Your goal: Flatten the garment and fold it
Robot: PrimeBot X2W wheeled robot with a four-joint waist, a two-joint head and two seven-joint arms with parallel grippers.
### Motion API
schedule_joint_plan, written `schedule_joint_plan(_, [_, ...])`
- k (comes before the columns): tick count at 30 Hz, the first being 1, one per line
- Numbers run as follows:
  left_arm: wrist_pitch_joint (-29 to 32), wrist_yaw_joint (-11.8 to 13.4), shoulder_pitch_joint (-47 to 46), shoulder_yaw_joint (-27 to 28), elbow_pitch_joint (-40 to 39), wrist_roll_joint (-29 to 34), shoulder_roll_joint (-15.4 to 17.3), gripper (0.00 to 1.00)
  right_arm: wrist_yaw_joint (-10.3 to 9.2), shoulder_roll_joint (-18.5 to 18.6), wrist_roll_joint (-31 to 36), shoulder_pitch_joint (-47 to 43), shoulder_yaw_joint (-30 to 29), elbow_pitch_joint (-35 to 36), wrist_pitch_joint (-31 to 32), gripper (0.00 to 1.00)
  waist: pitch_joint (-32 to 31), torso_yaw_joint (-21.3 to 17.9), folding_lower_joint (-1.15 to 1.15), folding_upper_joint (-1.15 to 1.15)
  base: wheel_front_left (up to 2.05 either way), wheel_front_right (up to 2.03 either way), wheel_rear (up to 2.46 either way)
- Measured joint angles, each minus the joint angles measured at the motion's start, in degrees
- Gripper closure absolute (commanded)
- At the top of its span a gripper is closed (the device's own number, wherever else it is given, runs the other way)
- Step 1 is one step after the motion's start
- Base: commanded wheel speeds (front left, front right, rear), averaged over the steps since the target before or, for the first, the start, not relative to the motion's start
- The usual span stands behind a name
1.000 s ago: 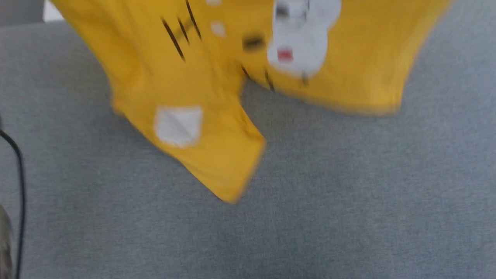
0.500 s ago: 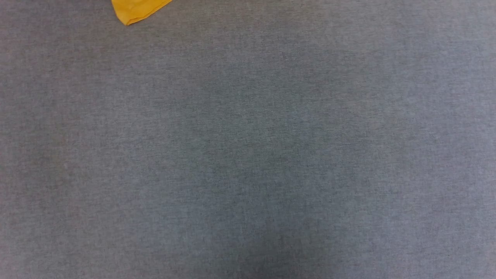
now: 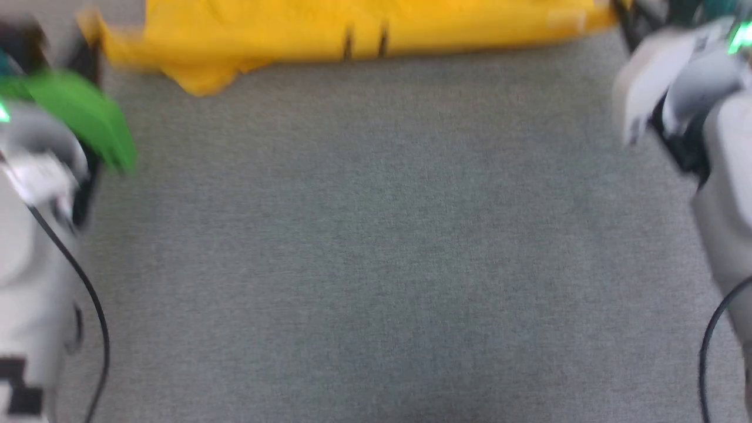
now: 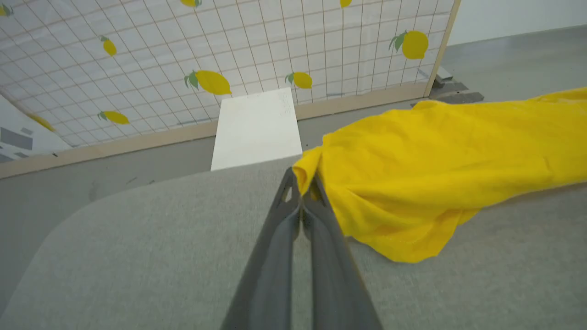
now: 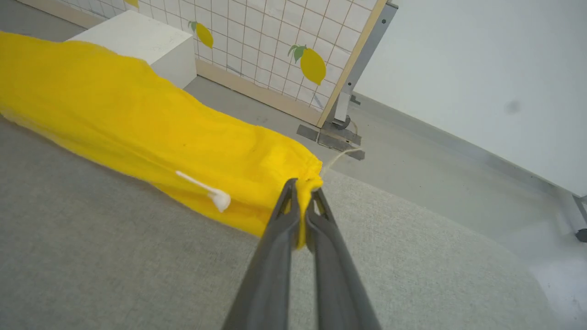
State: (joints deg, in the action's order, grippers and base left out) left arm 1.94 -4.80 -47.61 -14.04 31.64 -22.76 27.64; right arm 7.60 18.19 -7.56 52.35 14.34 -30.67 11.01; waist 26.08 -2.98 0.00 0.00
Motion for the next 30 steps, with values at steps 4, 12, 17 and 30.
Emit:
schedule_joint_plan(4, [7.4,-1.2,11.2,-1.6,-1.1,-4.9,-0.6,1.00,0.00,0.4,-3.6,-8.9,0.1,0.9,0.1,1.00,-3.7,0.7,0.00,0.00,0.00,0.00,0.00])
schedule_joint_plan(12, [15.8,-0.2,31.3,-2.4,-13.7,-11.6,0.0,1.00,0.00,2.0,-6.1,-28.4,-1.4,8.3,1.9,1.00,-11.1,2.0,0.00,0.00,0.00,0.00,0.00])
schedule_joint_plan(17, [17.4,4.3,44.3,-1.4,-22.3,-14.3,0.0,1.00,0.00,0.1,-4.9,-40.3,-6.5,14.1,3.4,1.00,-15.3,2.5,-0.01,0.00,0.00,0.00,0.00])
schedule_joint_plan(30, [20.7,14.6,64.1,-2.5,-35.8,-14.2,-0.6,1.00,0.00,-12.5,-0.4,-61.9,-23.7,27.7,5.6,1.00,-20.8,3.5,-0.01,0.00,0.00,0.00,0.00])
